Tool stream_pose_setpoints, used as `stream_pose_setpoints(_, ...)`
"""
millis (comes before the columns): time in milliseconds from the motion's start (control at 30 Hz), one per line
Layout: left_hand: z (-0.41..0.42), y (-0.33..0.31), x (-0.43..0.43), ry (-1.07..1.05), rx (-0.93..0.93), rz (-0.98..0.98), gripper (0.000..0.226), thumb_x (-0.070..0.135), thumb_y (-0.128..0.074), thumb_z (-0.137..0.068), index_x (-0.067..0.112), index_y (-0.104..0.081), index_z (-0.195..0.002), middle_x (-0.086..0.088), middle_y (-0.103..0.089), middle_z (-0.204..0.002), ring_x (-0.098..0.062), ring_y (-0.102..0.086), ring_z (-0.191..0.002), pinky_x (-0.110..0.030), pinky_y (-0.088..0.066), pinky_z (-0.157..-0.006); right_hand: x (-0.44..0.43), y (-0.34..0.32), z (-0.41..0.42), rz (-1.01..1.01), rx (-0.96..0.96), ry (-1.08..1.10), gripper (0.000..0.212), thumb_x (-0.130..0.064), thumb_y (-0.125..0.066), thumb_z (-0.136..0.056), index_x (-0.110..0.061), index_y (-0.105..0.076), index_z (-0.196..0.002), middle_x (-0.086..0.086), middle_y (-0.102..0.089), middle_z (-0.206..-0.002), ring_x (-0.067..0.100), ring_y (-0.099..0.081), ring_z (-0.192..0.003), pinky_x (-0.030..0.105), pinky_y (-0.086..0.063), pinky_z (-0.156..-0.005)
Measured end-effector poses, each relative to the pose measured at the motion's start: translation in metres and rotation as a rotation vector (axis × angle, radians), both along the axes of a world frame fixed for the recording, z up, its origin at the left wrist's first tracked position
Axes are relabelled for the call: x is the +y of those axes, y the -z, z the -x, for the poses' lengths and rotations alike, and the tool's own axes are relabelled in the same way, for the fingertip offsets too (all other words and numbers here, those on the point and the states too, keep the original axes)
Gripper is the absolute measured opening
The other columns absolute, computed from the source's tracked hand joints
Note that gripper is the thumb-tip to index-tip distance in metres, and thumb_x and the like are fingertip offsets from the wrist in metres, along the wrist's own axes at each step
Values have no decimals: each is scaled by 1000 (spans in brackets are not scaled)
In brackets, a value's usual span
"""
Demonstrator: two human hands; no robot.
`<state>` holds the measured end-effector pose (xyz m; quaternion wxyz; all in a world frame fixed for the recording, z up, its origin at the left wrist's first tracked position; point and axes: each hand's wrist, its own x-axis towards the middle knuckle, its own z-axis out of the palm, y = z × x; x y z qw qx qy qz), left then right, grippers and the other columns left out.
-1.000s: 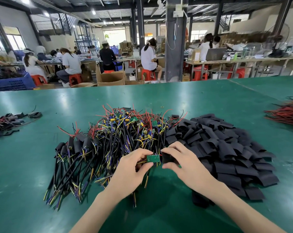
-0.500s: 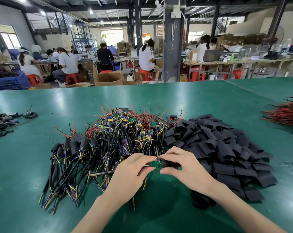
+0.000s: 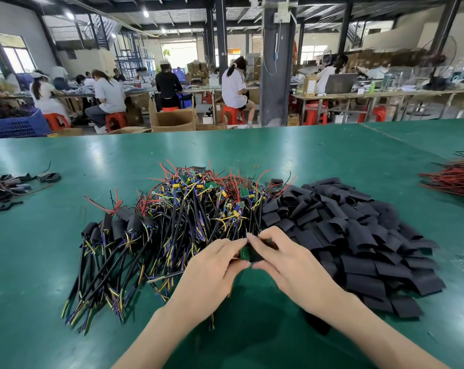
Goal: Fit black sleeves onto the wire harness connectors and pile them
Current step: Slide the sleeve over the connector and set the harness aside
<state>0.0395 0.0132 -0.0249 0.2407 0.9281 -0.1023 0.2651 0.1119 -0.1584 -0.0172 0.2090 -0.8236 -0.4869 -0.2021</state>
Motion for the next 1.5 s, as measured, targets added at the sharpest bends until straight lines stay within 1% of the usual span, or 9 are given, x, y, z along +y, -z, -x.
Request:
stream_pose_setpoints(100,-1,-1,0,23,43,117,43,20,-59,-89,26,-46,-130,16,-62,-98,-1,-56,-88,-19,-42,-84,-1,0,-7,-75,202,36,54,-23,-64,-88,-10,-45,-137,7,-48,-116,19,-55,-93,35,-45,-88)
stream_pose_setpoints(167,-2,0,1,4,39,152,36,14,-57,-91,25,-45,-123,17,-63,-94,-5,-59,-91,-22,-44,-84,-2,3,-14,-64,289,130,53,-30,-61,-89,-11,-44,-136,5,-49,-116,23,-53,-99,37,-41,-92)
stream_pose_setpoints(300,-3,3,2,-39,66,172,29,15,-59,-92,25,-45,-115,26,-61,-87,-3,-56,-83,-23,-44,-78,1,6,-12,139,257,312,30,-39,-48,-95,-13,-52,-108,2,-56,-107,26,-54,-101,35,-39,-84)
stream_pose_setpoints(533,-4,9,-3,-38,67,153,30,19,-60,-91,29,-42,-113,26,-60,-81,-1,-52,-77,-28,-44,-77,6,11,-6,106,223,318,14,-25,-42,-99,-15,-49,-106,2,-59,-110,25,-55,-97,31,-36,-74)
stream_pose_setpoints(900,-5,12,0,-65,82,165,28,18,-61,-91,29,-45,-111,27,-61,-79,-1,-52,-76,-18,-39,-76,6,13,3,123,246,248,16,-27,-35,-101,-13,-42,-102,5,-58,-105,27,-54,-94,30,-29,-67)
stream_pose_setpoints(1100,-5,11,7,-53,146,137,23,30,-60,-91,39,-42,-102,23,-63,-80,2,-52,-80,-15,-39,-74,0,10,-6,175,229,248,16,-33,-40,-98,-17,-40,-100,3,-49,-80,30,-54,-87,34,-27,-63)
stream_pose_setpoints(1200,-6,9,12,-36,189,116,16,35,-59,-90,42,-45,-86,15,-62,-80,-1,-55,-79,-16,-41,-74,-9,6,-16,104,327,149,29,-35,-54,-92,-20,-44,-115,-6,-41,-66,19,-45,-71,34,-31,-65)
stream_pose_setpoints(1300,-4,7,15,14,195,103,13,28,-61,-89,35,-55,-81,14,-60,-75,-3,-55,-75,-17,-39,-69,-15,2,-21,50,491,7,34,-37,-68,-82,-30,-47,-109,-6,-38,-50,11,-33,-53,25,-30,-57)
stream_pose_setpoints(1500,-4,2,18,55,126,156,15,18,-61,-91,31,-58,-84,15,-61,-75,-4,-54,-71,-13,-36,-67,-18,-5,-25,-49,773,-147,11,-26,-63,-89,-28,-64,-100,-11,-59,-66,3,-43,-56,18,-34,-59)
